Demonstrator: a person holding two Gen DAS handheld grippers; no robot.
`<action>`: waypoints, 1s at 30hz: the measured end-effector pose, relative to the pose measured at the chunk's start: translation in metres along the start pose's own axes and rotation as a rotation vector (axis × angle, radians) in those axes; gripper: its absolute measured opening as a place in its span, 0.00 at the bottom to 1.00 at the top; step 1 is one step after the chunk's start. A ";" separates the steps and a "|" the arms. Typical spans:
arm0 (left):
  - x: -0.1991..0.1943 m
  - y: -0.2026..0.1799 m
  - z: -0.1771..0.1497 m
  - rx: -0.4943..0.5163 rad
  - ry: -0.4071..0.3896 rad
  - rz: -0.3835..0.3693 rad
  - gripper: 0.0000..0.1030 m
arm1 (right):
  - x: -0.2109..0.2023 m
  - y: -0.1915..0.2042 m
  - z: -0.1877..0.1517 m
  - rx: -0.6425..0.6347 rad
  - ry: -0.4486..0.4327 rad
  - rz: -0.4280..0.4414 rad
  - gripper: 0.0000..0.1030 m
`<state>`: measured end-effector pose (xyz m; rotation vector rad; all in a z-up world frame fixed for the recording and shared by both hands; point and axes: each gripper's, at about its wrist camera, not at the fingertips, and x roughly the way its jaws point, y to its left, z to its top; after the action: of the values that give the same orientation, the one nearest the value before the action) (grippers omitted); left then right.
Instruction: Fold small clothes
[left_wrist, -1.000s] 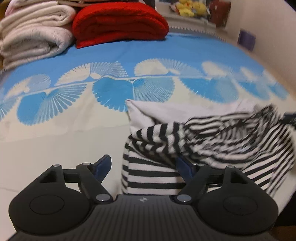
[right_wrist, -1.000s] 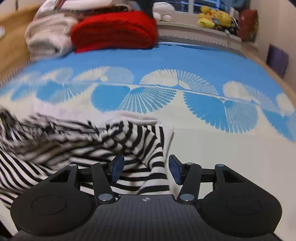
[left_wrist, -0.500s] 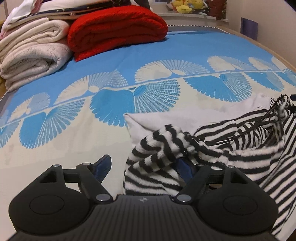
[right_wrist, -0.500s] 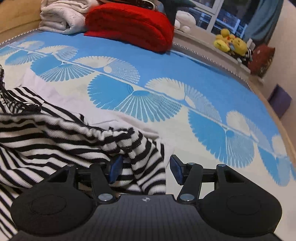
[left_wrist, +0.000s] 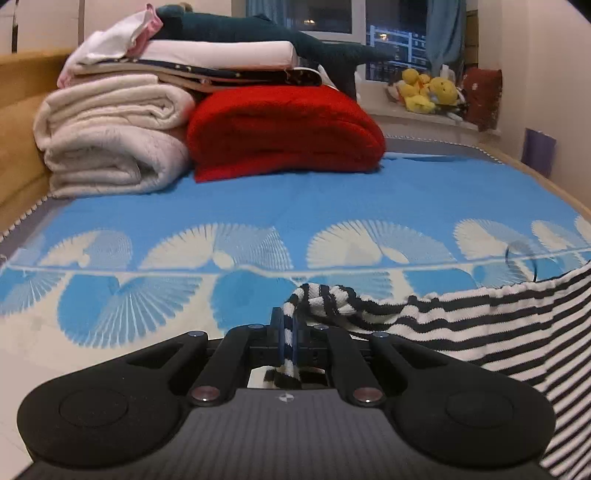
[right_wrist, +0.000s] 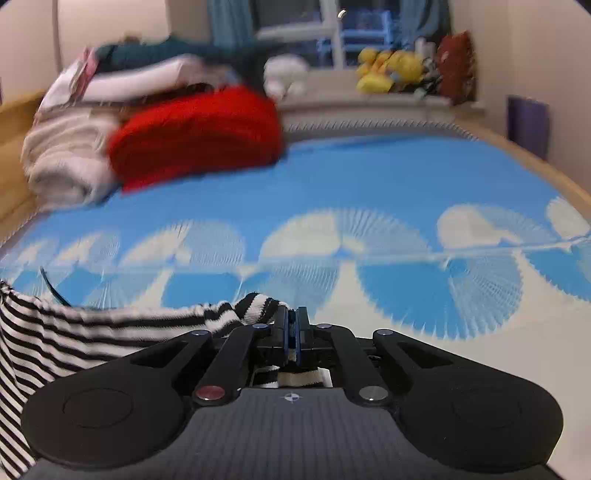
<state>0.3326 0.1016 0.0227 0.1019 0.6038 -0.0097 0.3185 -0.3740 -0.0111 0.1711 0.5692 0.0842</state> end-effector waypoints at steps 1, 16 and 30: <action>0.009 -0.001 0.004 -0.015 0.012 0.015 0.03 | 0.002 0.007 0.002 -0.032 -0.025 -0.026 0.02; 0.126 -0.011 -0.037 -0.017 0.327 -0.009 0.07 | 0.129 0.021 -0.035 -0.078 0.287 -0.202 0.02; 0.014 0.066 -0.008 -0.317 0.442 -0.161 0.71 | 0.025 0.005 0.007 0.162 0.231 -0.147 0.41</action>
<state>0.3419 0.1687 0.0149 -0.2593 1.0459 -0.0487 0.3434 -0.3665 -0.0173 0.2790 0.8175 -0.0865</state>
